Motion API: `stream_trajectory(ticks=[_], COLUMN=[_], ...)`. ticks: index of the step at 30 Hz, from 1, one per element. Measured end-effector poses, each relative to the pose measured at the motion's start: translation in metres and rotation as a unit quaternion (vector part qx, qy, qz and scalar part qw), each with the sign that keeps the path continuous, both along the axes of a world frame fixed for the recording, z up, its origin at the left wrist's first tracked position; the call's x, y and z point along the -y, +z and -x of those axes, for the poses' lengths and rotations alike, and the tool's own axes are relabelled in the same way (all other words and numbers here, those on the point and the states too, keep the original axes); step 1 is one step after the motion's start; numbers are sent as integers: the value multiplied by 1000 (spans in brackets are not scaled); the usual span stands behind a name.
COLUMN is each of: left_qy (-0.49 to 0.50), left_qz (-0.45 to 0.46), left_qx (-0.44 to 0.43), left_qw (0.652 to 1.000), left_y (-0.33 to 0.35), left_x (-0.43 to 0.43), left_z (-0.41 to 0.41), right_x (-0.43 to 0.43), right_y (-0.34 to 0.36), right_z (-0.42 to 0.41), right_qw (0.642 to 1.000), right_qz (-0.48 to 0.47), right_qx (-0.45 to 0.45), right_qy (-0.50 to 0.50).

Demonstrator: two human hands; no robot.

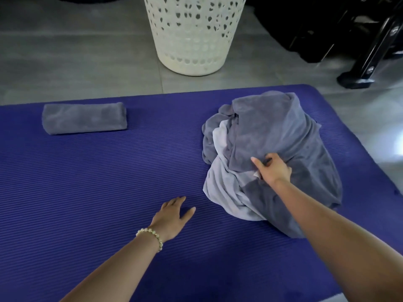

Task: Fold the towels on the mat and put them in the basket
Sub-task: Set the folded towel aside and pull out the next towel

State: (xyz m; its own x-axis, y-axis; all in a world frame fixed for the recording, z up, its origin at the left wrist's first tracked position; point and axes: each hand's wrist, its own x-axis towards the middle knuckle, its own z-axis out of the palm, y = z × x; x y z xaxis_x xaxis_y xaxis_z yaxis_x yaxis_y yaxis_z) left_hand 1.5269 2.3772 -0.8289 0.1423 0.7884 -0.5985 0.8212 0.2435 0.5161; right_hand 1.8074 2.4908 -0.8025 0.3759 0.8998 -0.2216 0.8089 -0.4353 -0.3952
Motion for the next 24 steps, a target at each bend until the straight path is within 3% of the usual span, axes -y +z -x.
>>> stream_trajectory(ticks=[4,7,9,10,17,18,21,24], left_qy=[67,95,103,111,184,222,342,381], left_qz=[-5,-22,-32,-32,-10,7,120,181], left_qx=[67,139,167,178,273,312,454,461], left_qw=[995,985,980,977,944,924,814,781], left_y=[-4,-3,-3,-2,17,21,36,57], left_x=[-11,-23,-32,-36,-53,-55,-57,-45], left_z=[-14,-29,-39,-44,-59,-57,-37,-8], right_x=[-9,-4,-4,-8,-1,10,59,102], right_y=[-9,-7,-6,-9,15,22,41,55], right_z=[14,19,14,8,44,59,108,151], right_qw=[998,965,920,910,893,887,856,844], right_qz=[-31,-141,-157,-144,-157,-132,20,90], right_qx=[-53,-150,-223,-252,-404,-434,-517,-512], right_qy=[6,-160,-282,-296,-123,-92,14,132])
